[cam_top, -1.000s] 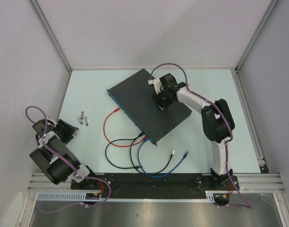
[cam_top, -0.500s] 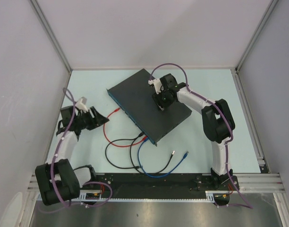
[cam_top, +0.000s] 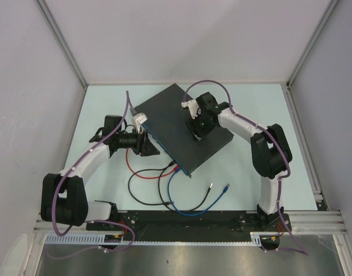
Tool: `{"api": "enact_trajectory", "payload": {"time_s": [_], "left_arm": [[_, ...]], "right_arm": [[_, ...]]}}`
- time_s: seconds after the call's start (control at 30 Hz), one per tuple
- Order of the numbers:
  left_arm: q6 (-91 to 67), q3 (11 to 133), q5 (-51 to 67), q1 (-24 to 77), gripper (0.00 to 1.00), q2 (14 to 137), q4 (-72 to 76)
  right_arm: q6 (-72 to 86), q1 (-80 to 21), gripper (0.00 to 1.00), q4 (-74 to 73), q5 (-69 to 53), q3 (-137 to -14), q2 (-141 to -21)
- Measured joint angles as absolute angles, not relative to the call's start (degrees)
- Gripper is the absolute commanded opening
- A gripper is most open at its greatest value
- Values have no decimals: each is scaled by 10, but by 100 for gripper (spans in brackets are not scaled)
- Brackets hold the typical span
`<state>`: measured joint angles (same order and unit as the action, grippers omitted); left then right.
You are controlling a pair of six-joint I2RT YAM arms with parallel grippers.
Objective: Pull the plug from the switch port
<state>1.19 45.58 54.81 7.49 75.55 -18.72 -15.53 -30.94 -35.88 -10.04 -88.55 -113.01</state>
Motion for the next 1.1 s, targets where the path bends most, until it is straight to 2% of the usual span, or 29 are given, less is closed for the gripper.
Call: {"api": "enact_trajectory", "payload": {"time_s": [0.1, 0.13, 0.27, 0.37, 0.47, 0.6, 0.77, 0.93, 1.1], "left_arm": [[40, 453, 561, 94, 51, 755, -212], [46, 448, 565, 95, 51, 754, -217], [58, 426, 572, 95, 53, 753, -239], [60, 415, 569, 95, 60, 753, -248], [58, 415, 537, 92, 61, 753, -254], [108, 494, 499, 69, 49, 772, -353], [155, 626, 536, 67, 43, 859, -448], [170, 558, 544, 86, 44, 897, -467], [164, 525, 543, 94, 49, 876, -457]], "right_arm": [[-156, -309, 70, -376, -126, -880, -1109], [-157, -308, 75, -383, -139, -878, -1101], [-165, -304, 75, -391, -187, -861, -1061], [-163, -303, 74, -382, -206, -852, -1036], [-150, -300, 79, -354, -208, -851, -1029], [-93, -275, 79, -316, -218, -851, -1029], [-91, -292, 79, -299, -204, -852, -1029], [-101, -358, 79, -320, -189, -864, -1029], [-94, -347, 79, -358, -190, -882, -1029]]}}
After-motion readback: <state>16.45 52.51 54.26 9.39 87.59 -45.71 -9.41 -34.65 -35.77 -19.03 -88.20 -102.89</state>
